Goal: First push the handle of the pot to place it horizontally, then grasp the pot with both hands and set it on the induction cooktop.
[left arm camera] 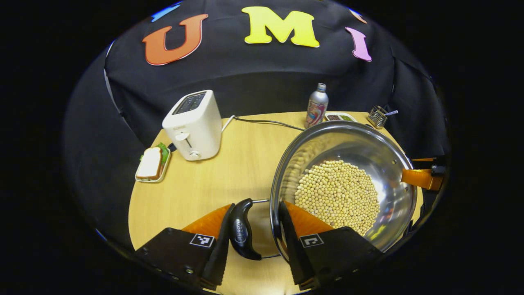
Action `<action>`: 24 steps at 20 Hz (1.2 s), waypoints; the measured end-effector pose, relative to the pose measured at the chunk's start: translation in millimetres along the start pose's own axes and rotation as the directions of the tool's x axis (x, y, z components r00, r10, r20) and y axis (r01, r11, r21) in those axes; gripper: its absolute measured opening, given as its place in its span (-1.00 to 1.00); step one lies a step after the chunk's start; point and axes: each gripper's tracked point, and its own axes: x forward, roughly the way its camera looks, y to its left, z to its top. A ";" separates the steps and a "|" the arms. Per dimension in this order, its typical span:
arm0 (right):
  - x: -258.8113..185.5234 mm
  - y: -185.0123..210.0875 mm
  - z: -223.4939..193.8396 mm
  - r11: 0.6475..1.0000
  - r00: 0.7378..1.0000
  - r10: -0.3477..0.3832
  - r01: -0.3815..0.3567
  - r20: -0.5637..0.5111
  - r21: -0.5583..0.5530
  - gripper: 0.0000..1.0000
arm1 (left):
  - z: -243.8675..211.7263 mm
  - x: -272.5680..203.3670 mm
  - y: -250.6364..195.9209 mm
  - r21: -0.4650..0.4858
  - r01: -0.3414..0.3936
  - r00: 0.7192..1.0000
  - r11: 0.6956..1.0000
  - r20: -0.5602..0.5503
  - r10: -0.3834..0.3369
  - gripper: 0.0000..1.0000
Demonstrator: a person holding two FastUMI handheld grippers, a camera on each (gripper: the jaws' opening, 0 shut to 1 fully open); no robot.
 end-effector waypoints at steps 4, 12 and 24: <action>-3.8 -41.6 -2.0 1.000 1.000 -0.019 0.019 -0.008 0.016 0.08 | 5.2 7.0 -38.4 0.008 0.021 1.000 1.000 -0.004 -0.021 0.22; 4.5 -98.9 5.0 1.000 1.000 -0.020 0.021 -0.021 0.010 0.08 | 5.3 22.3 -87.4 -0.014 0.028 0.999 1.000 -0.018 -0.028 0.22; 46.7 -122.6 22.6 1.000 0.999 -0.007 0.006 -0.048 -0.011 0.10 | 13.0 57.2 -102.4 -0.048 -0.004 0.998 0.999 -0.060 0.001 0.22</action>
